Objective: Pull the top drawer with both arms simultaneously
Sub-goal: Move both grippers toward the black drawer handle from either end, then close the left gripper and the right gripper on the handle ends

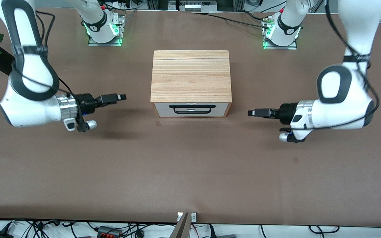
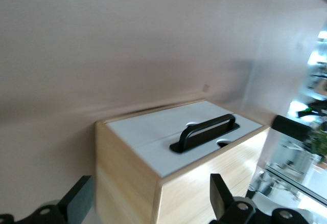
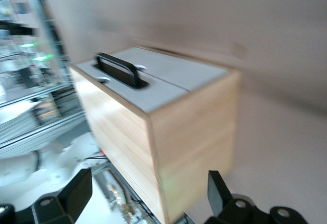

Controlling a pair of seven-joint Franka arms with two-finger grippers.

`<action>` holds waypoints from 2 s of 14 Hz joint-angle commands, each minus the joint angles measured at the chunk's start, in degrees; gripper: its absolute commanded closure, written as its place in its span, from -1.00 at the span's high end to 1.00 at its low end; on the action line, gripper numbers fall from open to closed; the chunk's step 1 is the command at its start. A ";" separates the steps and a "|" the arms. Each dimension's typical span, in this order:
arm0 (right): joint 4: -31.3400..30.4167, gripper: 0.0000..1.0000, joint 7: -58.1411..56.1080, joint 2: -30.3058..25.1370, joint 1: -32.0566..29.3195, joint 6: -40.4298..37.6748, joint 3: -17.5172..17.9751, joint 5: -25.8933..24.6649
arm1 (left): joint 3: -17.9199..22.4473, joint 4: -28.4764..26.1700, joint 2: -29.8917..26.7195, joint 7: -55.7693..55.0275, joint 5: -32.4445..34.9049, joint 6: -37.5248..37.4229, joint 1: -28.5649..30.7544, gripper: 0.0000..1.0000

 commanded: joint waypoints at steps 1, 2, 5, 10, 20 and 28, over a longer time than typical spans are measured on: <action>-1.95 1.00 -12.81 5.22 -0.07 1.12 0.01 11.20 | -0.99 1.85 5.09 6.04 -6.05 1.49 -1.14 1.00; -2.04 1.00 -18.17 7.77 0.19 1.12 0.01 15.77 | -1.08 1.85 7.19 7.01 -8.25 1.84 -1.49 1.00; -2.31 1.00 -29.27 13.31 3.17 1.21 0.01 27.21 | -1.34 1.50 10.64 16.40 -14.13 2.98 -2.89 1.00; -3.98 1.00 -32.81 13.94 11.69 8.93 0.10 38.31 | -1.34 -2.18 12.05 33.53 -26.70 3.07 -3.60 1.00; -4.15 -0.12 -34.30 13.94 14.87 11.23 0.01 39.20 | -6.17 -4.39 15.21 39.01 -30.50 2.46 -5.27 0.82; -4.07 -0.74 -38.09 13.94 14.43 11.14 0.01 39.11 | -6.26 -5.18 15.21 38.93 -30.85 2.46 -4.74 -0.40</action>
